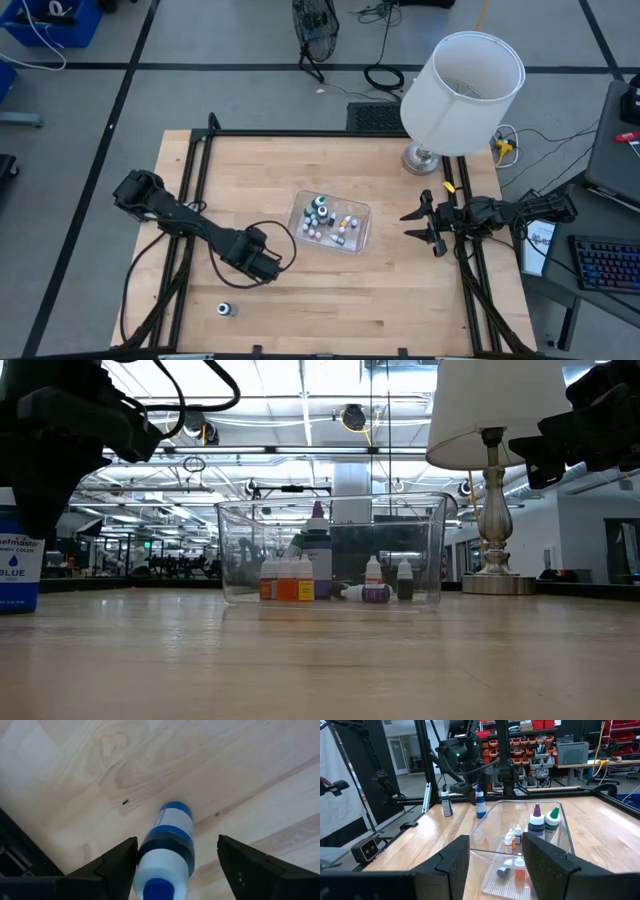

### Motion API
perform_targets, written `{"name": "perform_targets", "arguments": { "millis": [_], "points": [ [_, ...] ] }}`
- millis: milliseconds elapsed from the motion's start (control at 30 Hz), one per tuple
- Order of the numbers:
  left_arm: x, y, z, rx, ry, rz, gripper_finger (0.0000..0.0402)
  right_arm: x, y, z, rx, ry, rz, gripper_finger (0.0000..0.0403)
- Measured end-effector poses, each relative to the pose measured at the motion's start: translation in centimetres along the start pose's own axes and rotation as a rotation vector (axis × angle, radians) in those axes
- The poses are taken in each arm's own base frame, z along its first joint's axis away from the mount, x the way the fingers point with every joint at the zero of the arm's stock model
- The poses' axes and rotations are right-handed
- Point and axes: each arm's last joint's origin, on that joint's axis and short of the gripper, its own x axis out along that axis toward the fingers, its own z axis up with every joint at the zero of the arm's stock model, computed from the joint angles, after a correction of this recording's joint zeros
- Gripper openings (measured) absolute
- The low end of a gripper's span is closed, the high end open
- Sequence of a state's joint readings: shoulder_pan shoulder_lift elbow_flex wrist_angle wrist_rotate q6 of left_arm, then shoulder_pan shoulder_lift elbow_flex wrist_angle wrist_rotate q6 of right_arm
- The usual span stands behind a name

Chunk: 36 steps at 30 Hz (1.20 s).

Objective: Pick & Place food coloring
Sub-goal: Put the large blue food coloring bottle into the transparent bin

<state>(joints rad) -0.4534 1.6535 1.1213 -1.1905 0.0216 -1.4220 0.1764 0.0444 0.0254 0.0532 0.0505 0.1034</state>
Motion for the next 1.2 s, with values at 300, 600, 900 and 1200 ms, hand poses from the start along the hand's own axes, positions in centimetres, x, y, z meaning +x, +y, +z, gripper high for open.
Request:
{"name": "perform_targets", "arguments": {
  "millis": [300, 600, 900, 1200],
  "points": [
    [0.0, -0.3, 0.0, 0.011, 0.016, -0.029, 0.0207, 0.0, 0.0, 0.0, 0.000, 0.000, 0.000, 0.0169],
    [0.0, -0.3, 0.0, 0.046, 0.011, -0.030, 0.0147, 0.0, 0.0, 0.0, 0.000, 0.000, 0.000, 0.0169],
    [-3.7, -1.2, 2.7, 0.182, -0.057, -0.136, 0.0147, 0.0, 0.0, 0.0, 0.000, 0.000, 0.000, 0.0169],
    [-13.7, -1.1, 6.4, 0.439, -0.364, -0.296, 0.0145, 0.0, 0.0, 0.0, 0.000, 0.000, 0.000, 0.0169]
  ]
}}
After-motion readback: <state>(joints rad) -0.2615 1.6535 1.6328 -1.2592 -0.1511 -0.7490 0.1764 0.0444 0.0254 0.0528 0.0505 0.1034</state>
